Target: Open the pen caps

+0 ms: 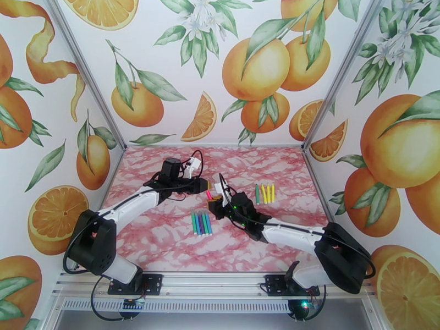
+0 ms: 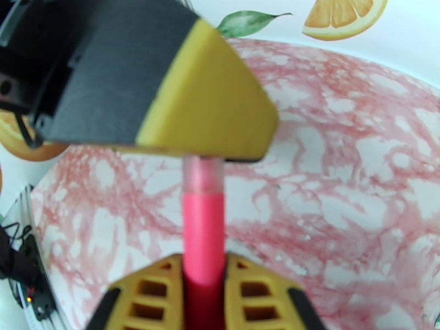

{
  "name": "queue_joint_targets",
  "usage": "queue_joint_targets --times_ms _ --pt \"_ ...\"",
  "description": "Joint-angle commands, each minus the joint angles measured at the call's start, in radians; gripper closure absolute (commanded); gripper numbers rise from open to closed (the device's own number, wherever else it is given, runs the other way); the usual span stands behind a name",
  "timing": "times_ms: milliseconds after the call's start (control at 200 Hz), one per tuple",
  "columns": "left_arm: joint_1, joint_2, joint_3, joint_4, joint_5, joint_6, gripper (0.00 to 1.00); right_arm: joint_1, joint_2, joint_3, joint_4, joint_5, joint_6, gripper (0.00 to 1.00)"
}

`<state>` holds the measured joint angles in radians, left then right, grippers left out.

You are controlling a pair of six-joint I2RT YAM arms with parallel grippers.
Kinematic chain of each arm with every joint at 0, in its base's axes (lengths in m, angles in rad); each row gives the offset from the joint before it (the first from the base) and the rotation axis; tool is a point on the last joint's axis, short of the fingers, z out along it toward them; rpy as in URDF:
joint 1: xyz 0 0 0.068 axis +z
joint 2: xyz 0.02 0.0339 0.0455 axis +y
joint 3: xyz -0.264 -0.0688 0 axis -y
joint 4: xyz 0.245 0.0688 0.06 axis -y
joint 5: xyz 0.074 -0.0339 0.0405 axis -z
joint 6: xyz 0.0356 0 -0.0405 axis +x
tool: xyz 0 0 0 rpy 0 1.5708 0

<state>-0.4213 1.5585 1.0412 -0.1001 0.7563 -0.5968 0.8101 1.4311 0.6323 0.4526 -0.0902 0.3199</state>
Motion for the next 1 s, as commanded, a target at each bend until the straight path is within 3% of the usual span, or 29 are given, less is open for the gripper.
queue_joint_targets --times_ms 0,340,600,996 --pt "0.108 -0.017 0.063 0.100 -0.183 -0.020 1.00 0.004 -0.020 -0.062 -0.121 -0.036 -0.027 1.00" --pt "0.124 -0.007 0.108 0.014 -0.219 0.028 1.00 -0.012 -0.075 -0.098 -0.121 0.001 -0.021 1.00" --pt "0.125 -0.024 0.137 -0.215 -0.336 0.186 1.00 -0.065 -0.128 -0.089 -0.150 0.055 -0.016 1.00" --pt "0.121 -0.041 0.147 -0.431 -0.564 0.345 1.00 -0.120 -0.107 0.004 -0.234 0.187 -0.007 1.00"
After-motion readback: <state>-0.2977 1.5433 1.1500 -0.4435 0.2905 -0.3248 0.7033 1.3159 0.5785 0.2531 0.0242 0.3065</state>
